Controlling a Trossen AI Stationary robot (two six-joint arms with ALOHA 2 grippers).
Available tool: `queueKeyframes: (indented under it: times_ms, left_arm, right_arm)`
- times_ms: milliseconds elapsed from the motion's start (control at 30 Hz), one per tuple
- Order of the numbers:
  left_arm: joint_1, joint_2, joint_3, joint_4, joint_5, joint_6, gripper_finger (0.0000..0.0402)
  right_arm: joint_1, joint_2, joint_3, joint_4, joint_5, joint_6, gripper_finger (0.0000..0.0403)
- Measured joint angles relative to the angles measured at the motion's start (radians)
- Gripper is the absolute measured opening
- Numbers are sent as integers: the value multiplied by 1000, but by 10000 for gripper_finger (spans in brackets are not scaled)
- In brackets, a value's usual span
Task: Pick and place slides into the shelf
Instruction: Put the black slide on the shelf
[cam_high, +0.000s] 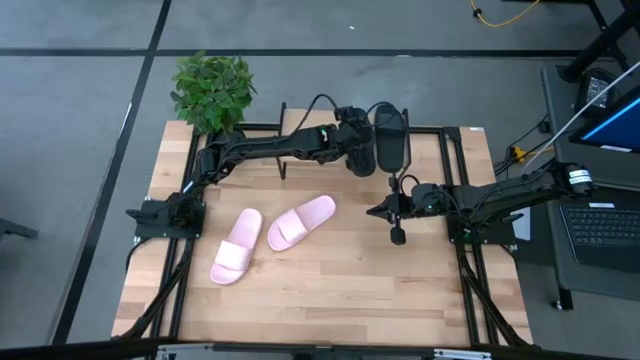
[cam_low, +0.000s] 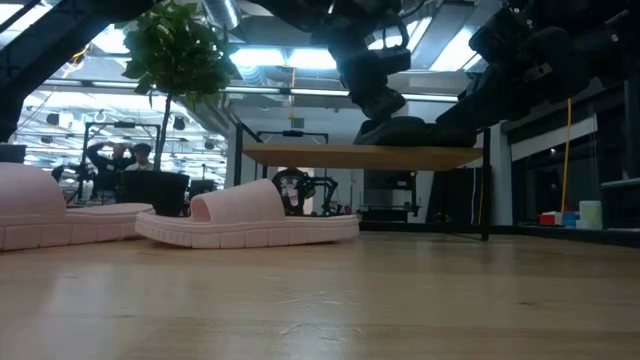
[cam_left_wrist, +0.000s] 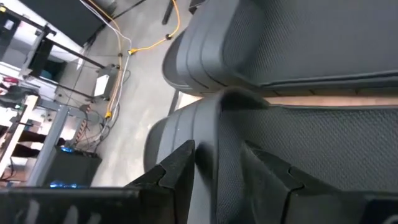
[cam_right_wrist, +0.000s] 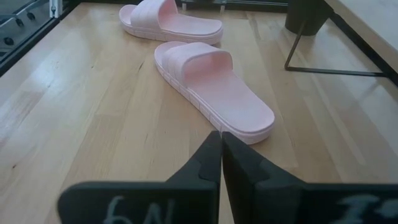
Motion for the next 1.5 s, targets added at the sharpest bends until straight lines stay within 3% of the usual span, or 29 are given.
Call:
queueKeyframes:
  times_ms: [567,933,1500]
  left_arm:
    - [19,0,0,18,-18,-1,118]
    - [19,0,0,13,-21,-4,10]
    - [15,0,0,57,-17,49,3]
  right_arm:
    - [0,0,0,0,0,0,17]
    - [0,0,0,0,0,0,17]
    - [0,0,0,0,0,0,16]
